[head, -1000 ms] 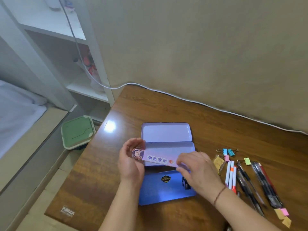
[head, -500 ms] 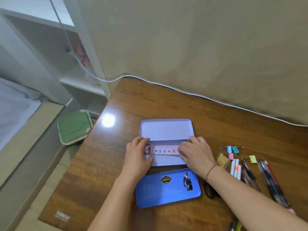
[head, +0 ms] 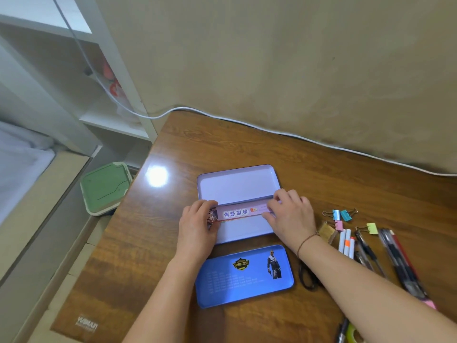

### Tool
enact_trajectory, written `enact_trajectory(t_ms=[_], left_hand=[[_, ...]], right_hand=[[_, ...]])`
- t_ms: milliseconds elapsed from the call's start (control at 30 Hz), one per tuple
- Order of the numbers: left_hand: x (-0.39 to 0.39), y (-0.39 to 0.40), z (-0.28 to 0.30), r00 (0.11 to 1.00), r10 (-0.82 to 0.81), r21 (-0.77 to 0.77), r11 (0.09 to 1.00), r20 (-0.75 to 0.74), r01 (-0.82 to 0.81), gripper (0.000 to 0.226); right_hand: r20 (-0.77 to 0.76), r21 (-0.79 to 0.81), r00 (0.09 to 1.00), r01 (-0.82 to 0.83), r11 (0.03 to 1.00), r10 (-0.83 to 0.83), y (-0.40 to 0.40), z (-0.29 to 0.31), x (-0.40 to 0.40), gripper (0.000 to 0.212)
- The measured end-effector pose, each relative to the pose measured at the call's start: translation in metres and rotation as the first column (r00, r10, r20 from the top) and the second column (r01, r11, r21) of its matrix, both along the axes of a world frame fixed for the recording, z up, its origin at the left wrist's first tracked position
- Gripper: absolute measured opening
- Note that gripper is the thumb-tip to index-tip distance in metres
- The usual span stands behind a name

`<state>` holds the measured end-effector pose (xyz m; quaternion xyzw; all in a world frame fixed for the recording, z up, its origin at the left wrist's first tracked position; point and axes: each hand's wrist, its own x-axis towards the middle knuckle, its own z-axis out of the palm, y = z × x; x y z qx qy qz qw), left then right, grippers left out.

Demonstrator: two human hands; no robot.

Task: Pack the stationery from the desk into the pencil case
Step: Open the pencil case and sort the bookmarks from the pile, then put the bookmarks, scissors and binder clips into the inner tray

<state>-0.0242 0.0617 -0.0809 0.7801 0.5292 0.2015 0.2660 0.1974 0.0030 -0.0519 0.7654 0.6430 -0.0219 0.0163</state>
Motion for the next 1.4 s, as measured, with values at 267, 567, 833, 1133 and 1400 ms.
enact_trajectory(t_ms=[267, 567, 833, 1133, 1400], left_hand=[[-0.003, -0.003, -0.001, 1.000, -0.011, -0.021, 1.000, 0.006, 0.011, 0.054], [0.002, -0.004, -0.004, 0.999, -0.007, -0.025, 1.000, -0.037, 0.006, 0.051], [-0.001, -0.014, 0.000, 0.995, -0.009, -0.012, 1.000, -0.103, 0.008, 0.050], [-0.003, -0.018, 0.002, 0.995, -0.008, -0.046, 0.999, -0.098, 0.004, 0.051], [-0.010, -0.011, -0.001, 0.995, -0.103, -0.107, 0.989, 0.016, 0.104, 0.055]], right_hand=[[-0.341, 0.245, 0.914, 0.313, 0.918, -0.220, -0.046, 0.016, 0.011, 0.015], [-0.115, -0.110, 0.849, 0.505, 0.856, -0.515, -0.122, 0.001, 0.000, 0.042], [0.048, -0.110, 0.882, 0.470, 0.876, -0.468, -0.083, 0.012, 0.003, 0.031], [0.081, -0.291, 0.847, 0.524, 0.800, -0.525, -0.051, 0.032, 0.019, 0.024], [-0.588, -0.038, 0.649, 0.574, 0.818, -0.483, -0.052, 0.079, 0.038, 0.029]])
